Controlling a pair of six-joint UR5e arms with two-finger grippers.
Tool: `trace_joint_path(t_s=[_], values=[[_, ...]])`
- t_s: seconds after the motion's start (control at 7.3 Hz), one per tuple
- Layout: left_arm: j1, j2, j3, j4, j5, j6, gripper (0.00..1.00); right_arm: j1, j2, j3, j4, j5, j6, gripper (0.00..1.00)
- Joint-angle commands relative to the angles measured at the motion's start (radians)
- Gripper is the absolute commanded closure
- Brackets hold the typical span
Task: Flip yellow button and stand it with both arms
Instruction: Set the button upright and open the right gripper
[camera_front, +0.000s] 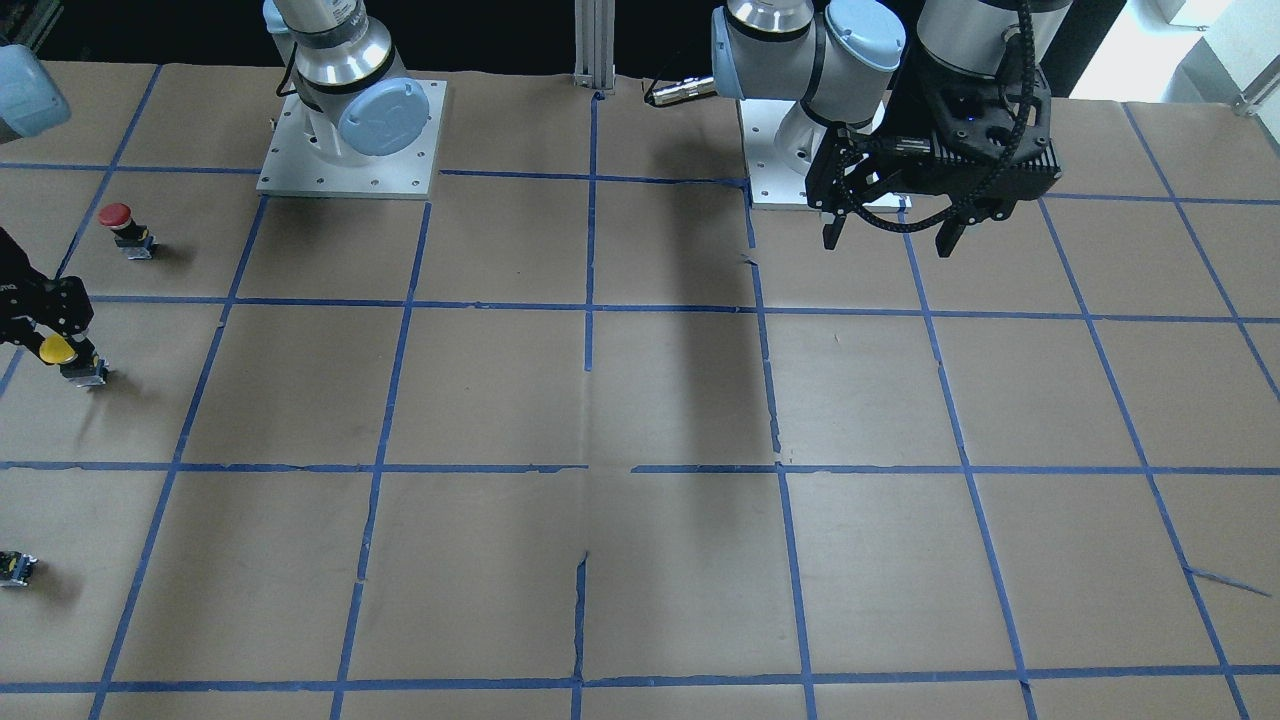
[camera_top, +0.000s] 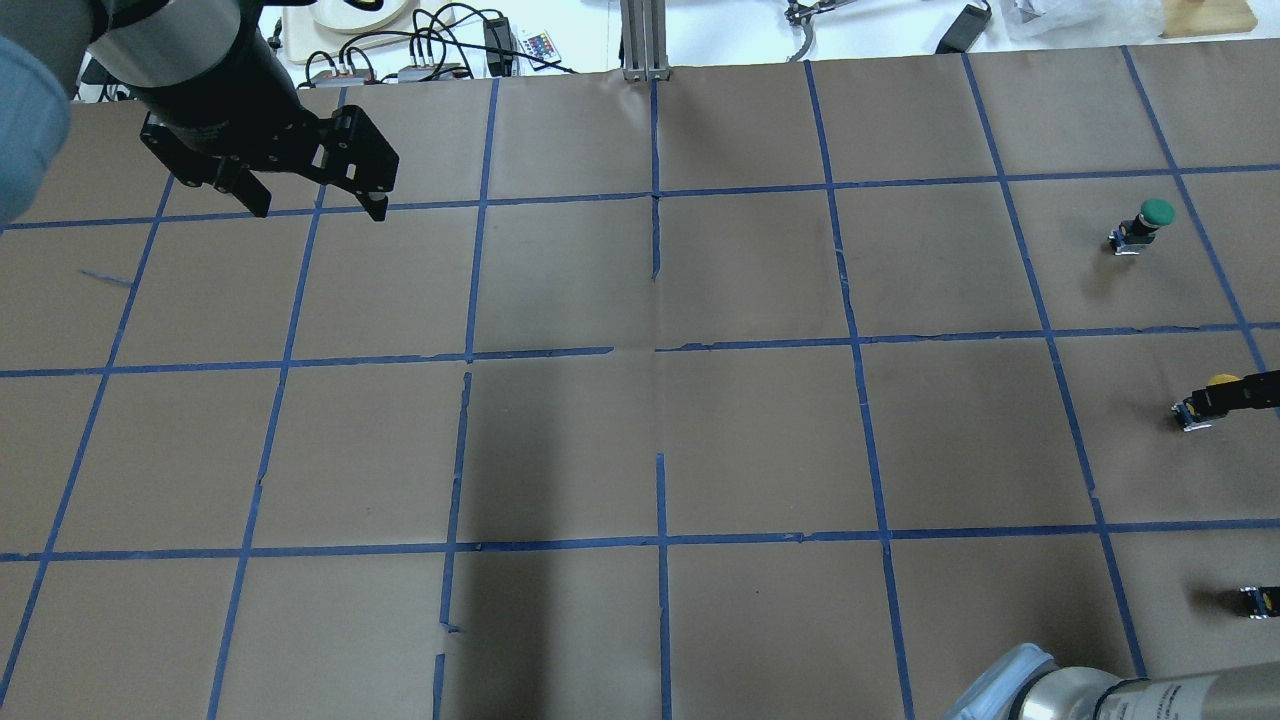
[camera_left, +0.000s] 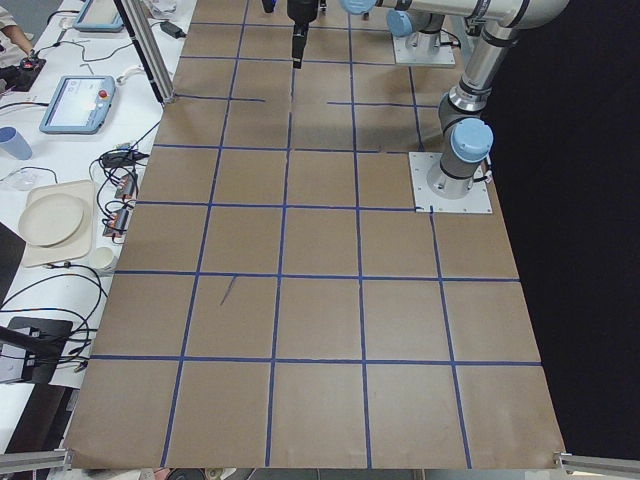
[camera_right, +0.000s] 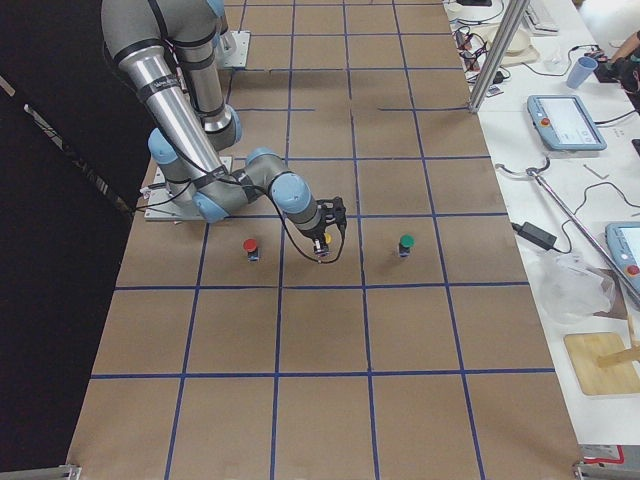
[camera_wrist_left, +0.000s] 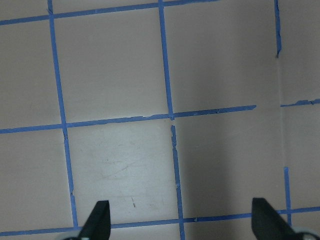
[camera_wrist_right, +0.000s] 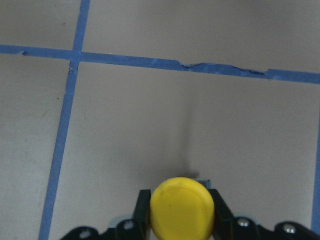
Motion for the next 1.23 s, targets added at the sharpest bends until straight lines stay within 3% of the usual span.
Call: trace_joint_path(t_s=[0.0,0.55,0.82,0.96,1.1], values=[[0.0,0.0,-0.001,0.0,0.0,0.0,0.0,0.0,0.0,-0.002,0.001,-0.007,0.001,0.5],[-0.002,0.0,-0.001,0.0,0.001,0.0,0.0,0.0,-0.002,-0.005,0.003,-0.008,0.004,0.23],[0.0,0.0,-0.001,0.0,0.001,0.0,0.0,0.002,-0.017,-0.059,0.036,-0.045,0.013,0.11],[-0.002,0.003,0.0,0.0,0.006,0.0,0.0,0.002,-0.026,-0.113,0.149,-0.088,0.028,0.1],[-0.002,0.008,0.0,-0.005,0.009,0.0,0.0,0.009,-0.054,-0.173,0.27,-0.09,0.111,0.01]])
